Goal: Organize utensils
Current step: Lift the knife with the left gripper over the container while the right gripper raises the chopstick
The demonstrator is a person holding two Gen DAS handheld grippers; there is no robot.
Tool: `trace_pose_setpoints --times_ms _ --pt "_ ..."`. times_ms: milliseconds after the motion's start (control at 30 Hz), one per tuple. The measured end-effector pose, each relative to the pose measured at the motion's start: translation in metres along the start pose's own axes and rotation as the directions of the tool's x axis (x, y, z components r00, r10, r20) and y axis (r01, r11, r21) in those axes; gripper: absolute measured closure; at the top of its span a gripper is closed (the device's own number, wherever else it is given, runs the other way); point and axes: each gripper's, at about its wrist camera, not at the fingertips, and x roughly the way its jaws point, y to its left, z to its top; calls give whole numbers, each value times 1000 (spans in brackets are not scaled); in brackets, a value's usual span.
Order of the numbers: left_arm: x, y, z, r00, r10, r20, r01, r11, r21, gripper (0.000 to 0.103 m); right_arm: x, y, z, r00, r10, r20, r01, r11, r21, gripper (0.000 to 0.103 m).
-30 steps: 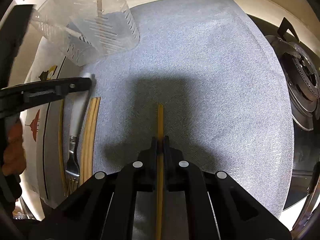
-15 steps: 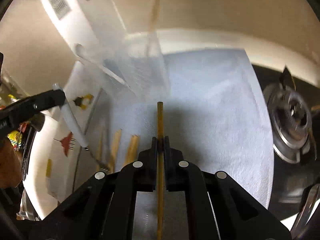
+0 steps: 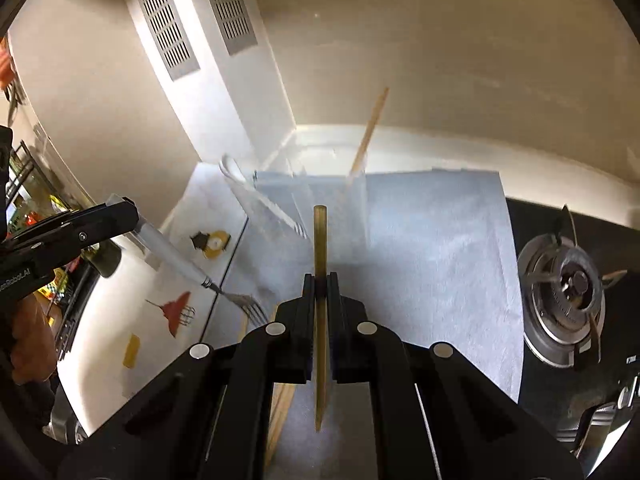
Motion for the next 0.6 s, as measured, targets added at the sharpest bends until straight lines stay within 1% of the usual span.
trace_pose_setpoints --times_ms 133,367,467,600 --pt "-11 -1 10 1000 15 28 -15 1000 12 88 -8 2 8 1000 11 28 -11 1000 2 97" --pt "-14 -4 23 998 59 33 -60 998 25 88 -20 9 23 997 33 66 -32 999 -10 97" --pt "-18 -4 34 997 71 44 -72 997 25 89 -32 12 40 993 49 112 -47 999 -21 97" --pt "-28 -5 56 994 72 84 -74 997 25 89 -50 17 66 981 57 187 -49 998 -48 97"
